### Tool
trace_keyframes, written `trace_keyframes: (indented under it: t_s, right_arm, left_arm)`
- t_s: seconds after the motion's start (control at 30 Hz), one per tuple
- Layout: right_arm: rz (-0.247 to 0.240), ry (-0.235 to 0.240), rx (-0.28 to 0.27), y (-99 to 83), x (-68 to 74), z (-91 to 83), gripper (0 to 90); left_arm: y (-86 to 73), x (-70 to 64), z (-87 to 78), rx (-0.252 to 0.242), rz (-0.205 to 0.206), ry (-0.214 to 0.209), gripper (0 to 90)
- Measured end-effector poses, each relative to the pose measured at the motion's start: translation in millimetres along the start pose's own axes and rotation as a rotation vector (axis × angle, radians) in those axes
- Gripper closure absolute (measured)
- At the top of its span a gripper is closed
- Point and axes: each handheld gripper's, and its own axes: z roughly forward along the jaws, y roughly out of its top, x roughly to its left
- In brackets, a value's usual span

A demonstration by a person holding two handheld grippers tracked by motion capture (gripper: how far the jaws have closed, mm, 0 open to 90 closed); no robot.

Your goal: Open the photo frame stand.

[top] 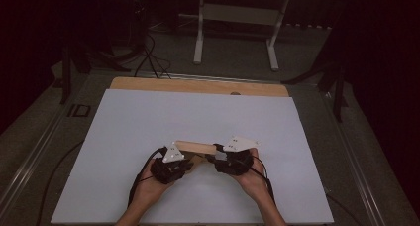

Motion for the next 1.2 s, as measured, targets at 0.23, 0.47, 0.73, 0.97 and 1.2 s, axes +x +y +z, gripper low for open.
trace_keyframes:
  t_s: [0.23, 0.47, 0.73, 0.97, 1.2]
  right_arm:
    - [-0.032, -0.019, 0.007, -0.2, 5.1, -1.0, 52.6]
    - [-0.041, -0.024, 0.013, -2.1, 9.1, -2.0, 52.3]
    - [-0.036, -0.024, 0.014, -4.1, 11.2, -2.8, 52.1]
    - [-0.048, -0.022, 0.016, -6.5, 14.3, -3.8, 51.3]
    - [-0.05, -0.023, 0.018, -9.5, 18.1, -5.2, 50.7]
  left_arm:
    - [-1.1, -1.7, -0.2, 0.004, 0.004, 0.0, 81.7]
    - [-2.7, -3.1, -0.3, 0.01, 0.007, 0.0, 81.7]
    - [-3.7, -3.9, 0.0, 0.013, 0.011, -0.003, 81.7]
    - [-5.2, -6.3, 0.7, 0.023, 0.028, 0.003, 81.7]
    - [-7.9, -7.3, 0.9, 0.023, 0.028, -0.001, 81.5]
